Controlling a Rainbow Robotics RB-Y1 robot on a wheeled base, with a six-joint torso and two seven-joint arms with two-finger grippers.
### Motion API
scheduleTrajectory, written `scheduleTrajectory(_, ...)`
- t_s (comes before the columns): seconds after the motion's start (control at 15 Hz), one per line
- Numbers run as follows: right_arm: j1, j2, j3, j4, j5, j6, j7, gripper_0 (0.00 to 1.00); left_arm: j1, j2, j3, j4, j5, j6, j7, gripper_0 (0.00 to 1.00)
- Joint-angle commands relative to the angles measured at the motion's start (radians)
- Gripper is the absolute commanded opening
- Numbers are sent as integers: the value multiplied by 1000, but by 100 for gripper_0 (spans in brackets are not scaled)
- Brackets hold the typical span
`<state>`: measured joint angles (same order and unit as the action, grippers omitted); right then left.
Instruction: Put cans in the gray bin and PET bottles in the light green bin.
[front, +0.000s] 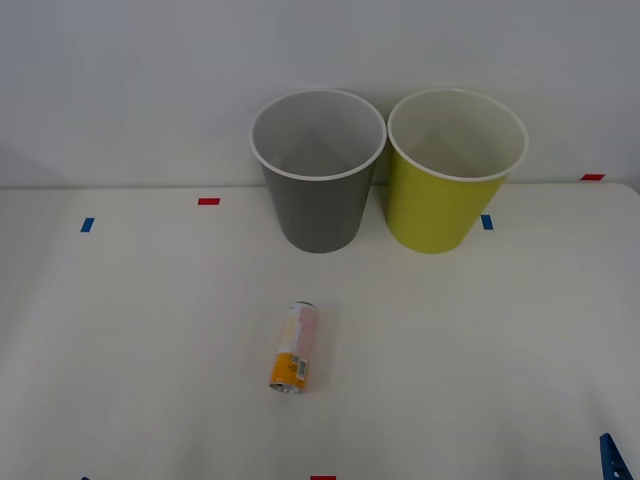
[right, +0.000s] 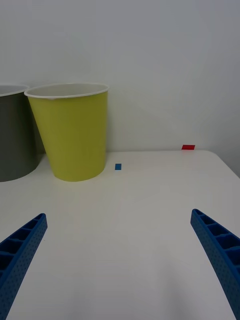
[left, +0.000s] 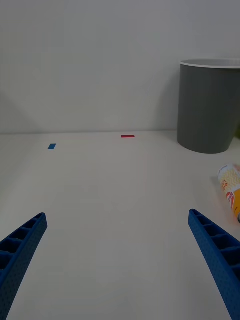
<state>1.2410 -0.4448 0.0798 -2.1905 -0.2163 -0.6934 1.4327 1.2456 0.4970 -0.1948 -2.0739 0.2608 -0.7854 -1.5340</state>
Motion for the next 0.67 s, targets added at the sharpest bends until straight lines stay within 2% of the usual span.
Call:
scheduleTrajectory(0.07, 0, 0, 0, 0, 0, 0, 0, 100, 0, 0, 0, 0, 0, 0, 0, 97)
scheduleTrajectory(0.33, 0, 0, 0, 0, 0, 0, 0, 100, -26, -17, -17, 32, -2, 15, 0, 97)
scheduleTrajectory(0.4, 0, 0, 0, 0, 0, 0, 0, 100, -25, -14, -20, 37, 3, 5, -3, 100)
scheduleTrajectory(0.67, 0, 0, 0, 0, 0, 0, 0, 100, -32, 20, -18, 35, 5, -3, -9, 100)
